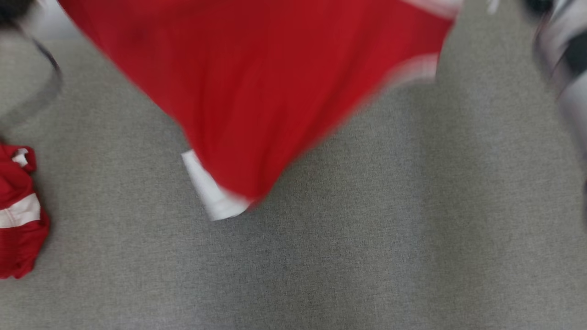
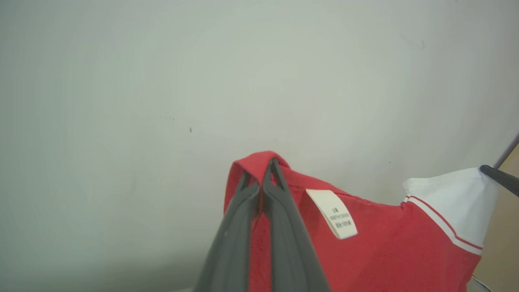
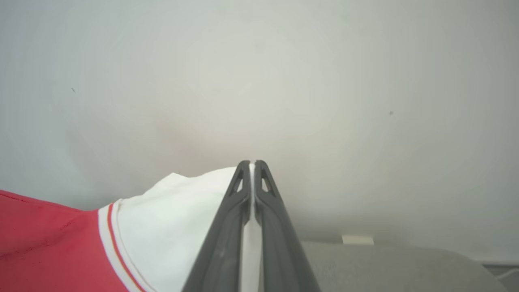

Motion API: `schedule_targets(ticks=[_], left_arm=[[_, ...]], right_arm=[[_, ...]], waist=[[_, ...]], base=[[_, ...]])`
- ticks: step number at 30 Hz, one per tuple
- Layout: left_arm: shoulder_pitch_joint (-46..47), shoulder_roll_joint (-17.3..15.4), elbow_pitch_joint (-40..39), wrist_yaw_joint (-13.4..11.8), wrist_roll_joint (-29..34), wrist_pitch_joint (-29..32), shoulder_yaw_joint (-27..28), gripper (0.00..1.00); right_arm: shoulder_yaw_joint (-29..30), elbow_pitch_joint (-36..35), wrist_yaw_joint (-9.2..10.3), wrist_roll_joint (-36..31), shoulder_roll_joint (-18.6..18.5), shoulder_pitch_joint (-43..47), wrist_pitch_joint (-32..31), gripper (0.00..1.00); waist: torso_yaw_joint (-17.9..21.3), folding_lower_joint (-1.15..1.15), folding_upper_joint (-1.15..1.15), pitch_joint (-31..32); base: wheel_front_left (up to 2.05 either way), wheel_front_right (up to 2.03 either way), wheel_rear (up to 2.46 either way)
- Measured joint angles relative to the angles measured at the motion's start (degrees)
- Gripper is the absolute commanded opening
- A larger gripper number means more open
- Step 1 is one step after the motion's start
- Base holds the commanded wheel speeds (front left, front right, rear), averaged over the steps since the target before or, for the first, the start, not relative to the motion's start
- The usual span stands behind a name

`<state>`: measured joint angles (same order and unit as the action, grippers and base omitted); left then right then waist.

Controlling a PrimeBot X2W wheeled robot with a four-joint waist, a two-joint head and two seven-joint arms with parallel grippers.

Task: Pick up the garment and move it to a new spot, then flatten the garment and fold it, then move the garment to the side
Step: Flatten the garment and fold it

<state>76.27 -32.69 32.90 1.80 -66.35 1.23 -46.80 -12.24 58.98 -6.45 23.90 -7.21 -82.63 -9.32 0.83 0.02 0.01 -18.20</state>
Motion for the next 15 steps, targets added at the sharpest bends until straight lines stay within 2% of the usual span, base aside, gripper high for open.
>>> schedule_targets(ticks=[3,5,7,10,13,15], left_arm=[[10.8,1.0,-1.1,-0.1,1.0,-2.1,4.8,0.00],[14.7,2.3,-3.4,0.1,-0.3,-4.4,8.1,0.00],[15.6,2.9,-4.8,1.3,-0.4,-5.6,8.5,0.00],[11.2,3.2,-3.9,2.9,-0.9,-8.4,8.5,0.00],[0.7,2.6,-2.0,3.3,-3.2,-10.9,8.0,0.00],[-5.7,2.1,-1.3,3.3,-3.8,-12.8,7.5,0.00]], right_arm=[[2.7,-4.8,0.91,1.3,0.2,-10.7,3.9,0.00],[2.9,-8.0,0.43,1.8,0.0,-13.6,6.1,0.00],[2.0,-9.6,0.09,1.7,-0.2,-13.8,7.9,0.00],[-0.1,-8.9,-0.53,1.6,0.0,-10.5,10.5,0.00],[-2.5,-8.8,-0.69,1.8,0.9,-1.5,12.9,0.00],[-4.9,-9.9,-0.69,4.4,1.3,5.6,13.6,0.00]], waist=[[0.2,-0.01,-0.01,-2.4],[0.1,-0.02,-0.01,-4.1],[-0.3,-0.02,-0.01,-5.7],[-1.5,0.00,0.01,-7.6],[-2.9,0.01,0.01,-8.3],[-3.6,0.01,0.02,-8.0]], base=[[0.00,0.00,0.00],[0.00,0.00,0.00],[0.00,0.00,0.00],[0.00,0.00,0.00],[0.00,0.00,0.00],[0.00,0.00,0.00]])
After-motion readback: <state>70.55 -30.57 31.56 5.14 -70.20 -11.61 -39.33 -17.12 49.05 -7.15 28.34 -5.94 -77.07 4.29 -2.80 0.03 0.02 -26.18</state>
